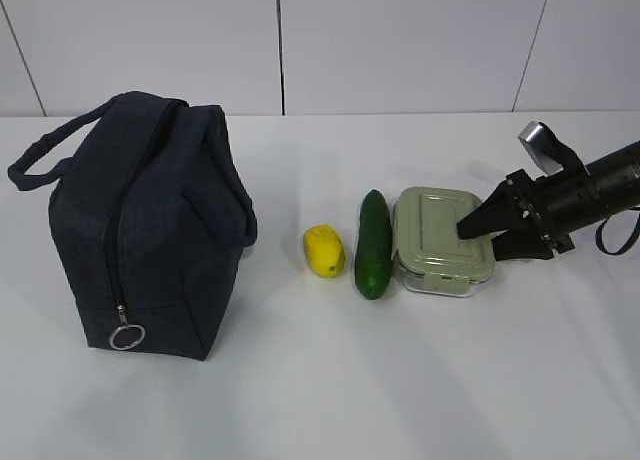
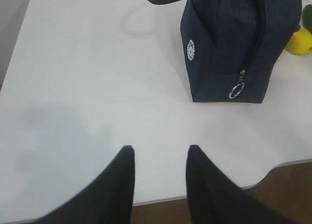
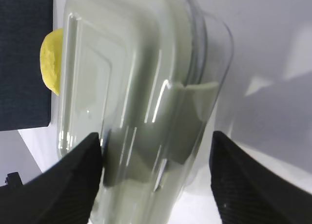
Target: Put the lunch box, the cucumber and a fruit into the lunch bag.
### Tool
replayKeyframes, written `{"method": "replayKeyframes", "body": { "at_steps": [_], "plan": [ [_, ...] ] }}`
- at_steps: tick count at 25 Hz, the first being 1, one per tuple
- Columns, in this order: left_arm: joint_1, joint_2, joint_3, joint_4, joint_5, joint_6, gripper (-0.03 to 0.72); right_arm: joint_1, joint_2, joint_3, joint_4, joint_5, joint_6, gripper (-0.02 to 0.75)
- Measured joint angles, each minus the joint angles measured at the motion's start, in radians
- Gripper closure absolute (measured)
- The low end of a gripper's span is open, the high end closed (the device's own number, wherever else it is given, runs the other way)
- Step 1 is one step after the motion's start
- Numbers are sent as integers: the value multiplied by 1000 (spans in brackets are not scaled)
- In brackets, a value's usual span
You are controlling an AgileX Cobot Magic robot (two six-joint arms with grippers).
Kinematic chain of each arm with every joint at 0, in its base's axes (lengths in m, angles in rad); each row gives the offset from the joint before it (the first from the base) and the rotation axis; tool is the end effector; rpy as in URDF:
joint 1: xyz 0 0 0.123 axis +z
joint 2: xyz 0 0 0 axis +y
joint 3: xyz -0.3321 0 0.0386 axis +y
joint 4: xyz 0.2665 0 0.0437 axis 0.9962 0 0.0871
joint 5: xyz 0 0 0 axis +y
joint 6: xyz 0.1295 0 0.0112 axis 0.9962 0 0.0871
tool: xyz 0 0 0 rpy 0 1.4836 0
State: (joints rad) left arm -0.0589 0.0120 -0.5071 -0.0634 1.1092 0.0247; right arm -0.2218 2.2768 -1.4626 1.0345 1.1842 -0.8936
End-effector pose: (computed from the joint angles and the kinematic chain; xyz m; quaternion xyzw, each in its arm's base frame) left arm -0.0061 -0.0070 0.2654 0.0381 0.8656 -0.0402 0.4977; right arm 0.4668 0.0009 0.1084 -0.0356 0.8949 0.4341 0.0973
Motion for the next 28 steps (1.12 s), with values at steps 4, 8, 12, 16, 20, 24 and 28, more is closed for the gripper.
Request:
{"method": "replayKeyframes", "body": {
  "at_steps": [4,8,12,16,20,24,28],
  "plan": [
    [0,0,0,0,0,0,449,0,0,0,0,0,18,231],
    [0,0,0,0,0,0,450,0,0,0,18,-2,24,237],
    [0,0,0,0,0,0,450,0,0,0,25,-4,35,265],
    [0,0,0,0,0,0,450,0,1,0,26,-4,65,274],
    [0,0,0,0,0,0,450,0,1,0,26,-4,113,275],
    [0,0,0,0,0,0,450,0,1,0,26,-4,130,276],
    [0,0,0,0,0,0,450,0,1,2,26,-4,134,276]
  ]
}}
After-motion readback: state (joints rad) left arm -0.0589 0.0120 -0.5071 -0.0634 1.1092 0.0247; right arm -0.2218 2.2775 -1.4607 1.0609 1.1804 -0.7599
